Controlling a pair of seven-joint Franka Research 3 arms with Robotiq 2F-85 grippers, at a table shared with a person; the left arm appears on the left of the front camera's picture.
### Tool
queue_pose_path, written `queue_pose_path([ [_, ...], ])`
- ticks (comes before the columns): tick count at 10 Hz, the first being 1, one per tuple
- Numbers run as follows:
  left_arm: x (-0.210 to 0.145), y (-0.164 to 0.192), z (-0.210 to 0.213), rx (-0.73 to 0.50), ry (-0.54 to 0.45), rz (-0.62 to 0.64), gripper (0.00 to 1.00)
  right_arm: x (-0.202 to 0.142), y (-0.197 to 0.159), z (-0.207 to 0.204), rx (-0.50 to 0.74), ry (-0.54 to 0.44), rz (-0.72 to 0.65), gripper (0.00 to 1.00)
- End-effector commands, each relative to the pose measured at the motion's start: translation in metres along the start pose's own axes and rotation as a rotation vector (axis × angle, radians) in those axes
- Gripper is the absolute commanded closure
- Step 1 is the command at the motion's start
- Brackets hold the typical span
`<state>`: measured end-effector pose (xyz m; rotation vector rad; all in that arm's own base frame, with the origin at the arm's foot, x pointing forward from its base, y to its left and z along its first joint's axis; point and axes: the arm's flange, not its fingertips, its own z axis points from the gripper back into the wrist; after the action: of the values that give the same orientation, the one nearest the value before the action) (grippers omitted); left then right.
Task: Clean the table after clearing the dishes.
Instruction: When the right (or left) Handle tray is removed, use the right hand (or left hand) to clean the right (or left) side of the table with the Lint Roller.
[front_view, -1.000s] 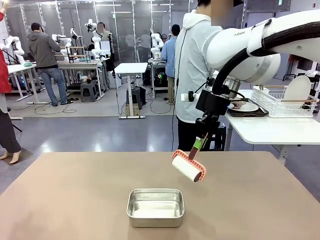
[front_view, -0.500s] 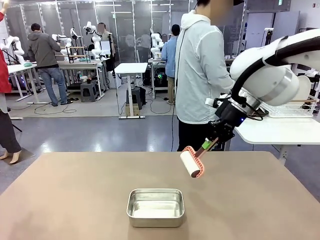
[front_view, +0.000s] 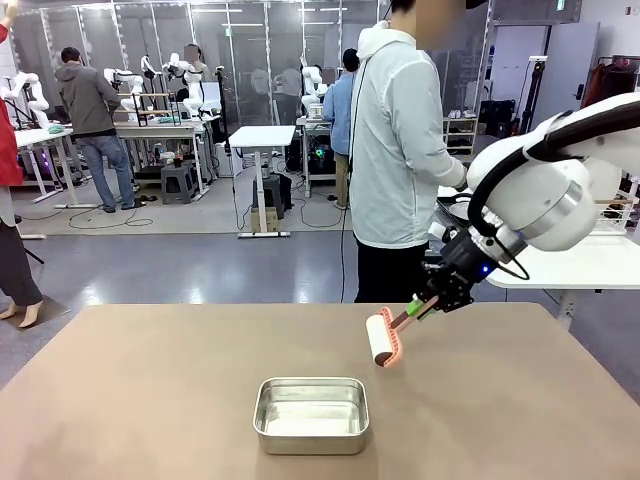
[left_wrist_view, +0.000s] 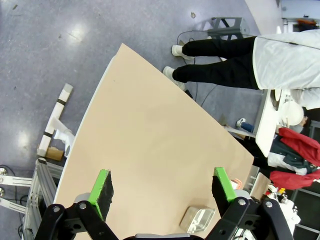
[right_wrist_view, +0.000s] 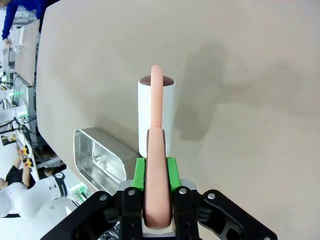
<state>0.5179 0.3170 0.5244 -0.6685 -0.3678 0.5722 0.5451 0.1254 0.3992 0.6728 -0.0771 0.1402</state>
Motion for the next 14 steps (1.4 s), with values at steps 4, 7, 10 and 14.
queue_pose_path([
  [4,-0.006,0.001,0.002,0.000,-0.011,-0.008,0.00,0.016,-0.045,-0.037,0.083,0.012,-0.141,0.79],
  [7,-0.006,0.001,0.002,0.000,-0.011,-0.008,0.00,0.001,-0.087,-0.027,0.084,-0.025,-0.218,0.79],
  [10,-0.006,0.001,0.002,0.000,-0.011,-0.008,0.00,-0.007,-0.135,-0.001,0.043,-0.044,-0.253,0.79],
  [14,-0.006,0.001,0.002,0.000,-0.011,-0.008,0.00,-0.015,-0.174,0.037,-0.106,-0.006,-0.230,0.79],
])
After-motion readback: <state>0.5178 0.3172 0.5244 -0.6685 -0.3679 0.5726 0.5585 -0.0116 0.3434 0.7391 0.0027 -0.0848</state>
